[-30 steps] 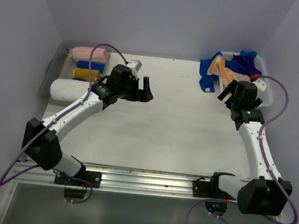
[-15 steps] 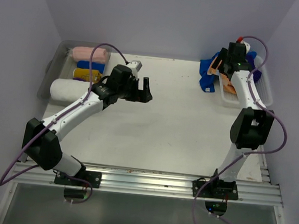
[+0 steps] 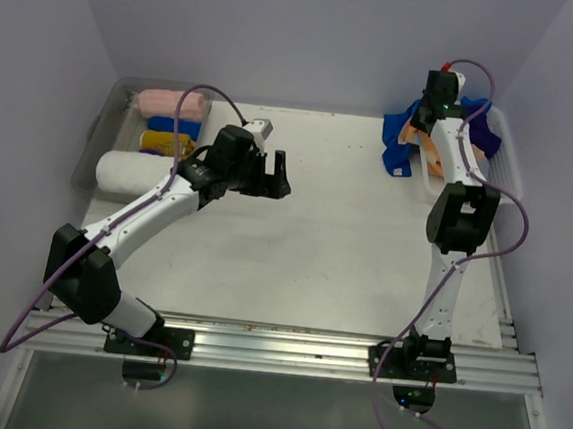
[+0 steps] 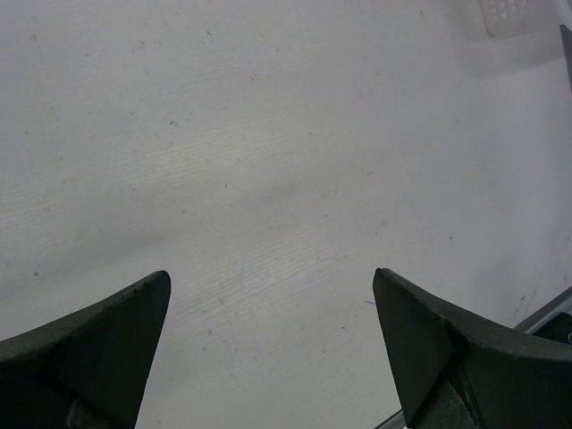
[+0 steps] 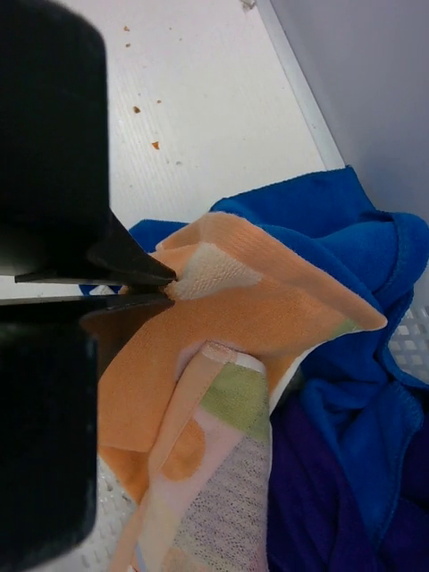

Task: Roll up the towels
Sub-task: Grab a towel with the right arm, then move the towel to the center of the board

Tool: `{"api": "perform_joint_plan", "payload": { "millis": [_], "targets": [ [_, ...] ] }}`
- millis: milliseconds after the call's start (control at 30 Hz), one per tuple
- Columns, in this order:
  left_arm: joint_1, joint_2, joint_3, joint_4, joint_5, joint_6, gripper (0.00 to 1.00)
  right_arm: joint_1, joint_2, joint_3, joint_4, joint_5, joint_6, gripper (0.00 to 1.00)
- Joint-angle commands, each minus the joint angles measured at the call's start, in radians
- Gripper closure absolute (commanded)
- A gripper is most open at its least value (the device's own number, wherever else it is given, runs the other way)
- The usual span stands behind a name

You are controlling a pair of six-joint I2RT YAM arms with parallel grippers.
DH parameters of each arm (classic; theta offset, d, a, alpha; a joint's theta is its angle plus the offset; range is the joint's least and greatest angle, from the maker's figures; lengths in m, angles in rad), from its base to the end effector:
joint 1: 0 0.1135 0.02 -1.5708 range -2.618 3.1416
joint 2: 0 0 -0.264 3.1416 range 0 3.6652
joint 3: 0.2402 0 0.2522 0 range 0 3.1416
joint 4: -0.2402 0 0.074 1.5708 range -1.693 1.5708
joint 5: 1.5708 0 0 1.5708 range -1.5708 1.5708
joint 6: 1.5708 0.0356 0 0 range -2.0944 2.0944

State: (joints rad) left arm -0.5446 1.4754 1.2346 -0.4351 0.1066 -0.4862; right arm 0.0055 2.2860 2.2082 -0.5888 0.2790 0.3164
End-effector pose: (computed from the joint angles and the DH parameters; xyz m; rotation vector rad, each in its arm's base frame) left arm 0.2823 -0.1754 0.3077 0.1276 2.3267 -0.6591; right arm 0.5271 -0.0069 0.2867 0.4900 2.1556 -0.1340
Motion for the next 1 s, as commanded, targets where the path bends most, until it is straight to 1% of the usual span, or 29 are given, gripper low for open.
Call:
{"api": "perform_joint_plan", "payload": {
  "millis": [0, 67, 167, 200, 267, 300, 367, 400, 500, 533, 600, 633, 733, 767, 800, 833, 867, 900, 933, 967],
  "targets": [
    [0.0, 0.003, 0.016, 0.012, -0.001, 0.009, 0.0, -0.001, -0.057, 0.03, -0.011, 0.04, -0.026, 1.0],
    [0.0, 0.008, 0.019, 0.015, 0.004, 0.008, 0.0, -0.001, -0.113, 0.01, -0.006, 0.045, -0.028, 1.0],
    [-0.002, 0.011, 0.026, 0.013, -0.004, 0.008, 0.0, -0.001, -0.215, -0.085, 0.026, 0.032, -0.023, 1.0],
    [-0.002, 0.013, 0.029, 0.012, -0.01, 0.009, 0.0, -0.001, -0.299, -0.141, 0.032, 0.026, -0.013, 1.0],
    [-0.002, 0.014, 0.043, 0.001, -0.027, 0.012, 0.0, -0.001, -0.403, -0.201, 0.066, -0.001, -0.008, 1.0],
    [0.0, 0.014, 0.051, -0.005, -0.033, 0.015, 0.0, -0.001, -0.512, -0.261, 0.076, -0.023, 0.001, 1.0],
    [-0.002, 0.016, 0.074, -0.024, -0.05, 0.02, 0.0, -0.001, -0.609, -0.313, 0.109, -0.079, 0.006, 1.0],
    [-0.002, 0.016, 0.091, -0.03, -0.057, 0.023, 0.0, -0.002, -0.702, -0.347, 0.113, -0.096, 0.006, 1.0],
    [0.0, 0.016, 0.121, -0.054, -0.077, 0.024, 0.0, 0.004, -0.81, -0.369, 0.112, -0.141, -0.005, 1.0],
    [0.0, 0.014, 0.131, -0.071, -0.084, 0.024, 0.0, 0.005, -0.868, -0.369, 0.1, -0.156, -0.01, 1.0],
    [0.0, 0.014, 0.163, -0.097, -0.102, 0.012, 0.0, 0.017, -0.919, -0.377, 0.096, -0.204, -0.016, 1.0],
    [0.003, 0.013, 0.172, -0.122, -0.132, 0.005, 0.0, 0.022, -0.963, -0.375, 0.092, -0.227, -0.016, 1.0],
    [0.04, -0.006, 0.187, -0.152, -0.145, -0.031, 0.0, 0.048, -1.016, -0.392, 0.066, -0.363, 0.0, 1.0],
    [0.055, -0.013, 0.186, -0.16, -0.142, -0.054, 0.0, 0.06, -1.031, -0.41, 0.066, -0.394, 0.007, 1.0],
    [0.072, -0.03, 0.177, -0.165, -0.134, -0.063, 0.0, 0.091, -1.046, -0.467, 0.073, -0.441, 0.019, 1.0],
    [0.112, -0.041, 0.169, -0.168, -0.119, -0.071, 0.0, 0.114, -1.06, -0.504, 0.079, -0.449, 0.027, 1.0],
    [0.138, -0.053, 0.158, -0.163, -0.078, -0.08, 0.0, 0.176, -1.085, -0.545, 0.089, -0.449, 0.035, 1.0],
    [0.161, -0.078, 0.138, -0.157, -0.067, -0.081, 0.0, 0.21, -1.091, -0.633, 0.118, -0.445, 0.055, 1.0],
    [0.198, -0.085, 0.132, -0.157, -0.068, -0.084, 0.0, 0.244, -1.093, -0.678, 0.136, -0.443, 0.068, 1.0],
    [0.209, -0.095, 0.129, -0.16, -0.082, -0.081, 0.0, 0.32, -1.077, -0.718, 0.148, -0.436, 0.084, 1.0]
  ]
}}
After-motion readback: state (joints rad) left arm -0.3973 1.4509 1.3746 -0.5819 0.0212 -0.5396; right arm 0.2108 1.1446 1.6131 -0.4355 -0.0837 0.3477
